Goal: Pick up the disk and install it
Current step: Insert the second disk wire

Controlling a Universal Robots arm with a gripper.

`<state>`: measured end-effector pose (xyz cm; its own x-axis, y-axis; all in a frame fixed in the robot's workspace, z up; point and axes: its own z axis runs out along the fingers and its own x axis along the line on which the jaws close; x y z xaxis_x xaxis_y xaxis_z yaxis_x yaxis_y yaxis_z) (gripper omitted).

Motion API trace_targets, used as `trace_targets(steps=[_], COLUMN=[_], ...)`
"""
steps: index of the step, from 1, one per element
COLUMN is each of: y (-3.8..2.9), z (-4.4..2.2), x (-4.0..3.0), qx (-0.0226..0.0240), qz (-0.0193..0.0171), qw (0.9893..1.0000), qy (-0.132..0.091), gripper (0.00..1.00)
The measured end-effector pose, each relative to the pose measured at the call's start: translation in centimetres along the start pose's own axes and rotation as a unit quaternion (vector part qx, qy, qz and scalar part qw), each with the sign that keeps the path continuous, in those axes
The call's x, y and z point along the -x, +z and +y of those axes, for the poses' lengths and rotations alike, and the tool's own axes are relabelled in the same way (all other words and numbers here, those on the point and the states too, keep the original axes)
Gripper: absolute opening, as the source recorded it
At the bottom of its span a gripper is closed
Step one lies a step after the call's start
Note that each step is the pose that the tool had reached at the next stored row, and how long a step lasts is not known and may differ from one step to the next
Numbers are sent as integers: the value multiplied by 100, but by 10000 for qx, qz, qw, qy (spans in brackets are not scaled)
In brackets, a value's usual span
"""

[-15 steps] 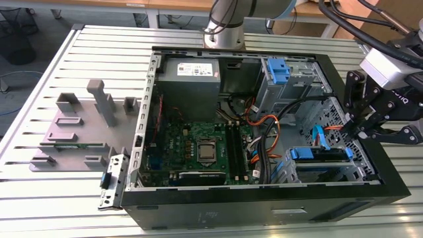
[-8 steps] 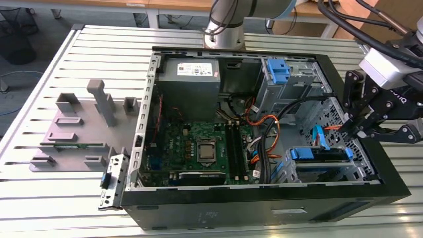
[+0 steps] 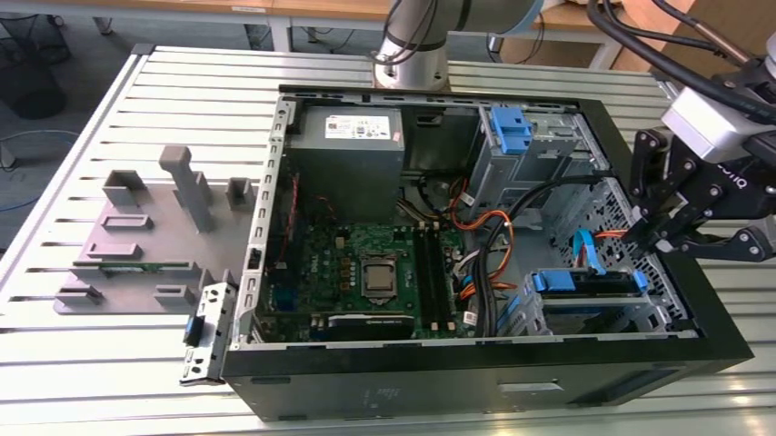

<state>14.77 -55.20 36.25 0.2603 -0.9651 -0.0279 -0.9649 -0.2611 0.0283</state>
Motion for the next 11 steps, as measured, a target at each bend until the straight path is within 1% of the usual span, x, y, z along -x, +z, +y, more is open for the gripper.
trace_targets(steps=[5,11], y=[1,-15], z=[-7,-7], x=[0,0], qx=[5,5], qz=[-1,-1], qw=[10000,10000], qy=[-5,-4], gripper=[24,24])
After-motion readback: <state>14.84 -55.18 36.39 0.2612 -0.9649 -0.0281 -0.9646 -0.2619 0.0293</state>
